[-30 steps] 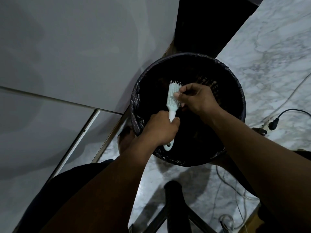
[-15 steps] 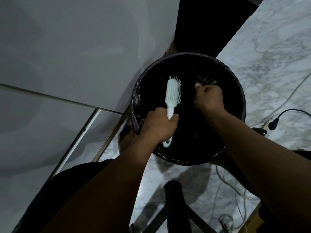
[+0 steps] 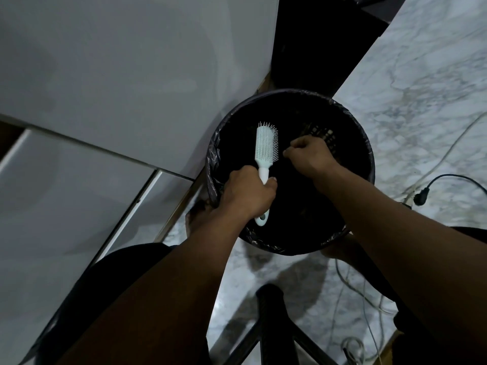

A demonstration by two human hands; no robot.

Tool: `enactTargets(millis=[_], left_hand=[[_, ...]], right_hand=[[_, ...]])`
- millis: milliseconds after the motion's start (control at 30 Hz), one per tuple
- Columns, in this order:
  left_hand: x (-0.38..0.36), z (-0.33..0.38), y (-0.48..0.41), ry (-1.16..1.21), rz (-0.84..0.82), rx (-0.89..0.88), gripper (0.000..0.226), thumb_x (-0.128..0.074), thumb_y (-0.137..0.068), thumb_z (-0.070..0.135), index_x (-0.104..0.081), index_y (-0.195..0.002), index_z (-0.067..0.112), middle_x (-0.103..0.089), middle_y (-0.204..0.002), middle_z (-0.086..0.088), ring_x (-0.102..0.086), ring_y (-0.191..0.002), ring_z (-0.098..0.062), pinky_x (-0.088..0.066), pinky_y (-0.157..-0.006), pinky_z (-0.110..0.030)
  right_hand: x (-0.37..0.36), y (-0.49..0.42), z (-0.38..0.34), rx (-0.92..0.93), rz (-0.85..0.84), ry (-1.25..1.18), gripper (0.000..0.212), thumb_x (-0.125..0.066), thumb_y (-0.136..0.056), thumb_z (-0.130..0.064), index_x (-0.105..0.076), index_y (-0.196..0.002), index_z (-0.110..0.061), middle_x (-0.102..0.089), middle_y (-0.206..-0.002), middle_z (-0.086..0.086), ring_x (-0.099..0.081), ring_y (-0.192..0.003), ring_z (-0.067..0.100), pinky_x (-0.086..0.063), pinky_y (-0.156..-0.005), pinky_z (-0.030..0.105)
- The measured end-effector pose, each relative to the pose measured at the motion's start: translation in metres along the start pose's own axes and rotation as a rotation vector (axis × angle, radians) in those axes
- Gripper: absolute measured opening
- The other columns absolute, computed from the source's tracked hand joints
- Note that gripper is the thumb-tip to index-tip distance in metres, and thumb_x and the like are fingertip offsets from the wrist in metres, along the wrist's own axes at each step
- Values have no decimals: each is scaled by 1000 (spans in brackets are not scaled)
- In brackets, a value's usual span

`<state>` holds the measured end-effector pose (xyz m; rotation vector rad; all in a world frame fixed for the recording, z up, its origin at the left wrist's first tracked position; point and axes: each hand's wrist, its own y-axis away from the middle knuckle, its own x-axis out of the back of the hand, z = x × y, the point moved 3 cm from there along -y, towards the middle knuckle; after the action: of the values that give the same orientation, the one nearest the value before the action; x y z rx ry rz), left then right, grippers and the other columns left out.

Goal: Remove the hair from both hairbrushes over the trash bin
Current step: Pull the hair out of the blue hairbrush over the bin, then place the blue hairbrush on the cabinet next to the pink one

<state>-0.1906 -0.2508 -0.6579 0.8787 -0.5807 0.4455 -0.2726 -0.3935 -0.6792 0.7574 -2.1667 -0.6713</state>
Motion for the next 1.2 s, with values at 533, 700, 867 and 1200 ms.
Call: enactTargets(millis=[533,700,867,1200], left_hand=[[131,93,111,-16,172,-168,34,-65,-89,42,-56,-69,16,-63,-69,-1,-66,-74,-26,-38,-55,-26],[196,134,176,-12,326,-239,40,-66,-86,42,-51,-61,15,-54,-61,1,-59,-65,-24,-34,-51,-26],[255,166,250,-28,490,-313,40,-66,-84,47,-65,-85,7,-70,-88,-14,-68,-80,-30,-41,-60,-27],[376,149,400,-70,843,-334,34,-63,-80,44,-66,-87,12,-67,-79,-3,-64,-69,-19,-40,-52,-26]], right_hand=[[101,142,-139,361,-173,354,30,-59,-92,-13,-67,-115,6,-61,-87,13,-54,-74,25,-41,-55,26],[147,229,-210,558,-90,424,34,-50,-95,-9,-65,-122,3,-65,-104,18,-54,-84,25,-44,-59,30],[183,317,-249,731,15,366,31,-55,-90,-16,-67,-118,-10,-66,-116,6,-61,-95,21,-53,-76,29],[174,460,-322,952,32,288,26,-52,-86,-11,-68,-106,-18,-65,-91,9,-54,-75,24,-43,-61,32]])
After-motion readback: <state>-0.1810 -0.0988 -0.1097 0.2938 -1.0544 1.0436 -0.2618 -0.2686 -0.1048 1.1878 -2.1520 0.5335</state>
